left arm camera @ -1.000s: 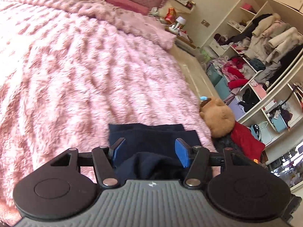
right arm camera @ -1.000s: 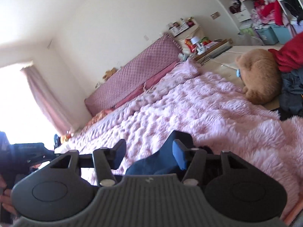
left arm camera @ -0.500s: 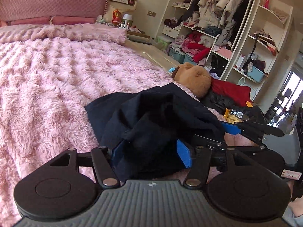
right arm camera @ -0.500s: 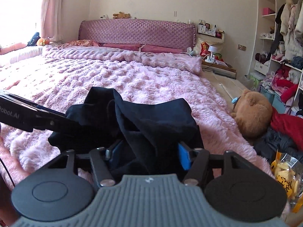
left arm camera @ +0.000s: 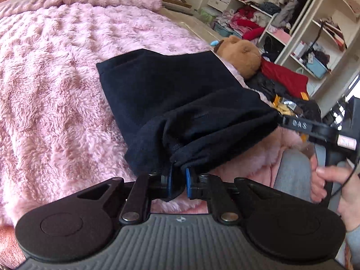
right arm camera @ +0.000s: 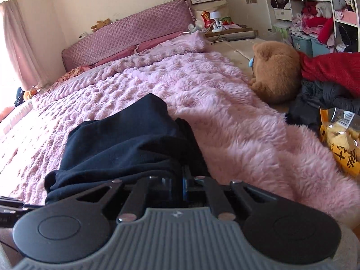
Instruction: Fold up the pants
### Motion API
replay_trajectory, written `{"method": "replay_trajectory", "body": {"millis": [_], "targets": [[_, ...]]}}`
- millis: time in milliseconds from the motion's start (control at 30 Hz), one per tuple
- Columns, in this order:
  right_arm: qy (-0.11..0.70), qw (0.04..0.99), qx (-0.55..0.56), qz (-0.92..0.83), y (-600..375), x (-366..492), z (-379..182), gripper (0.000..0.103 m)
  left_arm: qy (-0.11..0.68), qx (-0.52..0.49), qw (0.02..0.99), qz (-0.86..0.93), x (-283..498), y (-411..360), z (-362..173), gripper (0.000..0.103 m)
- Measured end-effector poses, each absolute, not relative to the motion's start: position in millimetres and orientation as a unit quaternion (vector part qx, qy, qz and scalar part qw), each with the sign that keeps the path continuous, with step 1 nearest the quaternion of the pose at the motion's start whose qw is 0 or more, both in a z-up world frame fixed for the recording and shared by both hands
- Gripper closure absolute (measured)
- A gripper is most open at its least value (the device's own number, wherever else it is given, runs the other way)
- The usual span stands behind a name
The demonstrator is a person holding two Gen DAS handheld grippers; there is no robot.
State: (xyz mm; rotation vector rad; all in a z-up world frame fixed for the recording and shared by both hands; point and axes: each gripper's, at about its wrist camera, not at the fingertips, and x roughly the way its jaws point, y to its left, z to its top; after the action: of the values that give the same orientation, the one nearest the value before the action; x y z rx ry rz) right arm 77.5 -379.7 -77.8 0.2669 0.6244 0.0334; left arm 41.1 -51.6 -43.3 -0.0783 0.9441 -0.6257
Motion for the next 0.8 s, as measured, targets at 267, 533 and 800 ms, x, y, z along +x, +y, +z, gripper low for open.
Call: {"method": "replay_trajectory", "body": {"millis": [267, 533, 800], "targets": [[0.327, 0.937, 0.122, 0.017, -392, 76, -72, 0.056, 0.454, -0.074, 0.792, -0.401, 24, -26, -41, 0.078], [0.335, 0.868, 0.351, 0.106, -409, 33, -71, 0.041, 0.404, -0.244, 0.821, -0.321, 110, 64, -26, 0.058], [0.371, 0.795, 0.436, 0.200, -321, 47, -85, 0.048, 0.338, -0.126, 0.829, -0.427, 190, 46, -42, 0.037]]}}
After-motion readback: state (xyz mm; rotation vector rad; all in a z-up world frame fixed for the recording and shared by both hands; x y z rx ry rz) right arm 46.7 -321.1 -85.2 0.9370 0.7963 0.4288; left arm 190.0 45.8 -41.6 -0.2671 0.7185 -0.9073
